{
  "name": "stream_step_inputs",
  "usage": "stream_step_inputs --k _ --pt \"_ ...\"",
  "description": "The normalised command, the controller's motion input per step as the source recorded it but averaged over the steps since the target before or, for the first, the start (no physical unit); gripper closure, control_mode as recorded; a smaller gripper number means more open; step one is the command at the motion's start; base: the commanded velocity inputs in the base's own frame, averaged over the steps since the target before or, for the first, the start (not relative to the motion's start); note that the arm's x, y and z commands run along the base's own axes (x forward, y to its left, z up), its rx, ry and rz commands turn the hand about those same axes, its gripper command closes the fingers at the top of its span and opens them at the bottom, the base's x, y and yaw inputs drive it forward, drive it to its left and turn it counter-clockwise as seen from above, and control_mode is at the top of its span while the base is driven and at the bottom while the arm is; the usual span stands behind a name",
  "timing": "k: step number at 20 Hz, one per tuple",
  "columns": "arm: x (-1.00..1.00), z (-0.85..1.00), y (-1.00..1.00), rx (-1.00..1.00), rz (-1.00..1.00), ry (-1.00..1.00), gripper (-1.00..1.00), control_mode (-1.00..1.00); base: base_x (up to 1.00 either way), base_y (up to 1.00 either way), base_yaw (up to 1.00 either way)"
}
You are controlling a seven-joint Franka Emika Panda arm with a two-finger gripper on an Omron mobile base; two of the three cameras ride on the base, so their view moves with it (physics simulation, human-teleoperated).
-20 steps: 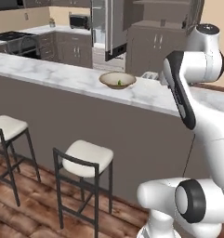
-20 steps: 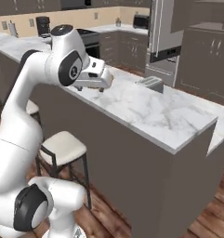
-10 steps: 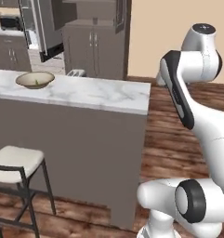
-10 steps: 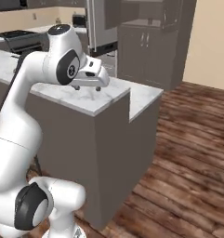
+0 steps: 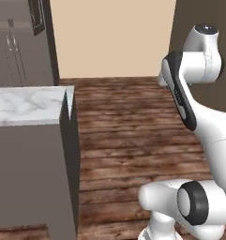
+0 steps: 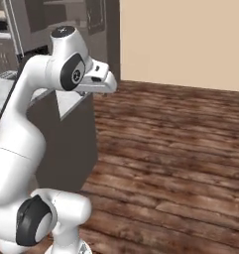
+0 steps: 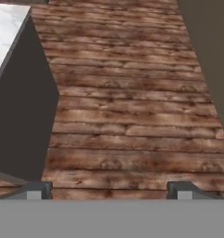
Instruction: There is a bowl on the dining counter. Grab a lemon wedge from the fridge and place it in the bowl. Then get the liquor bottle and glass cup from the cabinet and place them next to the bowl.
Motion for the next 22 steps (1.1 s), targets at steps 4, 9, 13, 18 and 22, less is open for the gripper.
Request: stream_step_inputs --k 4,9,13,18,22 --pt "0.00 0.00 0.00 0.00 0.00 0.00 -1.00 1.00 0.77 -0.21 -0.40" --pt "0.00 0.00 0.00 0.00 0.00 0.00 -1.00 1.00 1.00 0.00 -0.24" --pt "0.00 0.00 0.00 0.00 0.00 0.00 -1.00 1.00 1.00 0.00 -0.08" --pt "0.00 0.00 0.00 0.00 0.00 0.00 -1.00 1.00 1.00 0.00 -0.01" --pt "0.00 0.00 0.00 0.00 0.00 0.00 -1.00 1.00 1.00 0.00 0.01"
